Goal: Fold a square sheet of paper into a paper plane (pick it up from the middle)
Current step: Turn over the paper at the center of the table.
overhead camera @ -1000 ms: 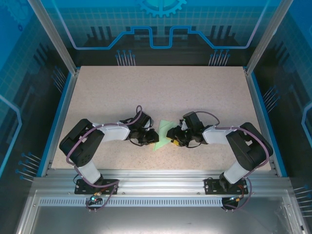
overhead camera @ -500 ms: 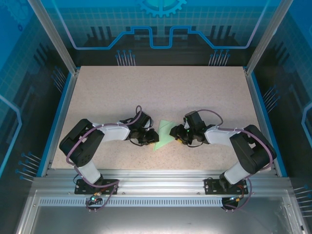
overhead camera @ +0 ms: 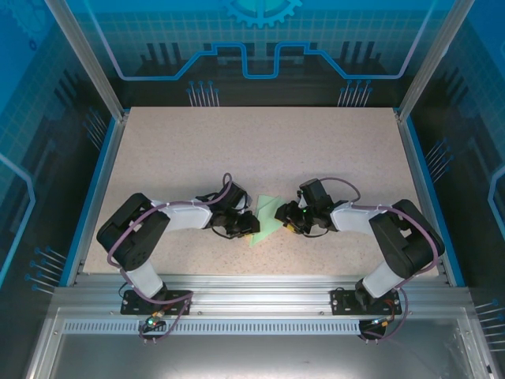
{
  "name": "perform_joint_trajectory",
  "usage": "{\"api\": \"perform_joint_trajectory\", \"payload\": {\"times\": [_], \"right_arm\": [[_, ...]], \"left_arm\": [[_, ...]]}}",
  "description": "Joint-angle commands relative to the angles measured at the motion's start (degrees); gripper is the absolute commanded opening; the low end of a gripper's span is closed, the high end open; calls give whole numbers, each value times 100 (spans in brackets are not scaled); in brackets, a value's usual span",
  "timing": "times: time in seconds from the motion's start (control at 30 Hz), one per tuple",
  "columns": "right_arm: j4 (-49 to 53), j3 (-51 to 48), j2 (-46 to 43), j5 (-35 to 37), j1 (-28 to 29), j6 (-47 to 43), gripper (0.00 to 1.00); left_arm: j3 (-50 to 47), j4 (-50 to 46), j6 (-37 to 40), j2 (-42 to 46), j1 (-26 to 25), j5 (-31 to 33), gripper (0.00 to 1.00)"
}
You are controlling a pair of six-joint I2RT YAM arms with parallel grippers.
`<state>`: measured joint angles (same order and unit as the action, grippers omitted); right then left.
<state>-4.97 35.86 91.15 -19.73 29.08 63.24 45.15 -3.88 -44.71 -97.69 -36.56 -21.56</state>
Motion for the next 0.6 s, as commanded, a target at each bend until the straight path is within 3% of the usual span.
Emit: {"api": "perform_joint_trajectory", "payload": {"times": [0.0, 0.33, 0.57], "right_arm": [[-769, -52, 302, -241, 89, 104, 45], [-967, -175, 249, -337, 19, 171, 45], [-988, -259, -4, -335, -23, 180, 44]], "left_arm": [[-122, 109, -148, -64, -42, -245, 21], [-193, 336, -240, -92, -53, -443, 21], [-132, 88, -90, 51, -38, -208, 20]]}}
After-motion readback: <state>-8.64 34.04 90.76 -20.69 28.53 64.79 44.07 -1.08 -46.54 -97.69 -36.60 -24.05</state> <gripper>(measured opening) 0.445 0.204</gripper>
